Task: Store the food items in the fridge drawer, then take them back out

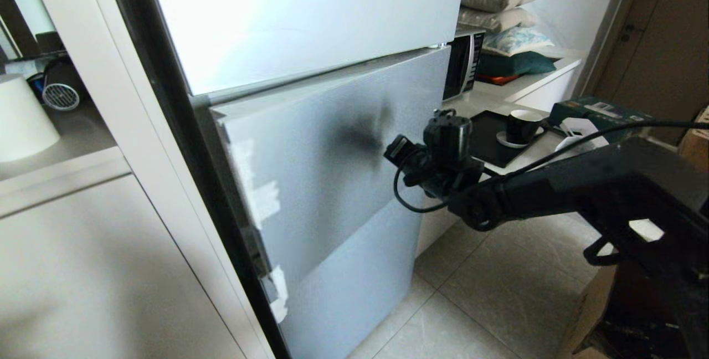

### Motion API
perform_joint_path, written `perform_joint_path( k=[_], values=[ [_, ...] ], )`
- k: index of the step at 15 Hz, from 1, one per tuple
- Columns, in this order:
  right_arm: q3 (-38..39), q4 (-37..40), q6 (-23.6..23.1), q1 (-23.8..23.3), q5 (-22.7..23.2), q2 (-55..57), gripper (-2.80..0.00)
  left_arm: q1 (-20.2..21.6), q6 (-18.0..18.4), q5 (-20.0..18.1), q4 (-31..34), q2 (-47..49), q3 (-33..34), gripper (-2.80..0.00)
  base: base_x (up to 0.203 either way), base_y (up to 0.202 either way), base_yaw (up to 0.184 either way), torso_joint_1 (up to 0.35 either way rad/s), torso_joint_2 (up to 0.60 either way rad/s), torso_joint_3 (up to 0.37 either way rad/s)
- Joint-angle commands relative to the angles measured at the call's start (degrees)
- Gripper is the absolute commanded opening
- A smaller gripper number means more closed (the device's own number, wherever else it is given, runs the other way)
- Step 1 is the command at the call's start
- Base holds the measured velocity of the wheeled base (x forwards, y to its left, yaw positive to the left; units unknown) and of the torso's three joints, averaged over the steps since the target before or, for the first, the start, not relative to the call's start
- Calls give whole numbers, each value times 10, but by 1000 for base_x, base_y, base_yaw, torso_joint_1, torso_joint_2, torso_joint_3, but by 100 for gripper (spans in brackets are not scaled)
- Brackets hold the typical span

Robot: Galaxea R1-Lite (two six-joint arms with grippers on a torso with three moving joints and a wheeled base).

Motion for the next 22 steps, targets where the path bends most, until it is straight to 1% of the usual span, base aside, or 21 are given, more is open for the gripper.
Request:
perform_joint_path(
  k=[1, 4, 7, 8, 10, 11, 12, 13, 15, 16, 18, 19, 20, 21, 22],
  values=[
    [8, -3, 3, 1, -2, 11, -280, 0, 0, 0, 0, 0, 0, -280, 0, 0, 0, 0, 0, 0],
    [106, -11, -3, 1, 0, -87, -280, 0, 0, 0, 0, 0, 0, -280, 0, 0, 0, 0, 0, 0],
    [232, -19, -25, 10, -1, -240, -280, 0, 0, 0, 0, 0, 0, -280, 0, 0, 0, 0, 0, 0],
    [276, -19, -33, 12, -2, -295, -280, 0, 0, 0, 0, 0, 0, -280, 0, 0, 0, 0, 0, 0],
    [397, -21, -63, 14, -18, -411, -280, 0, 0, 0, 0, 0, 0, -280, 0, 0, 0, 0, 0, 0],
    [459, -22, -82, 15, -38, -455, -280, 0, 0, 0, 0, 0, 0, -280, 0, 0, 0, 0, 0, 0],
    [522, -23, -97, 15, -73, -492, -280, 0, 0, 0, 0, 0, 0, -280, 0, 0, 0, 0, 0, 0],
    [574, -26, -109, 16, -113, -524, -280, 0, 0, 0, 0, 0, 0, -280, 0, 0, 0, 0, 0, 0],
    [661, -51, -125, 15, -174, -575, -280, 0, 0, 0, 0, 0, 0, -280, 0, 0, 0, 0, 0, 0],
    [693, -68, -142, 18, -192, -606, -280, 0, 0, 0, 0, 0, 0, -280, 0, 0, 0, 0, 0, 0],
    [744, -92, -191, 21, -210, -664, -280, 0, 0, 0, 0, 0, 0, -280, 0, 0, 0, 0, 0, 0],
    [769, -99, -218, 16, -214, -688, -280, 0, 0, 0, 0, 0, 0, -280, 0, 0, 0, 0, 0, 0],
    [789, -100, -234, -3, -205, -718, -280, 0, 0, 0, 0, 0, 0, -280, 0, 0, 0, 0, 0, 0],
    [813, -93, -249, -30, -175, -763, -280, 0, 0, 0, 0, 0, 0, -280, 0, 0, 0, 0, 0, 0],
    [840, -71, -264, -59, -134, -822, -280, 0, 0, 0, 0, 0, 0, -280, 0, 0, 0, 0, 0, 0]
  ],
)
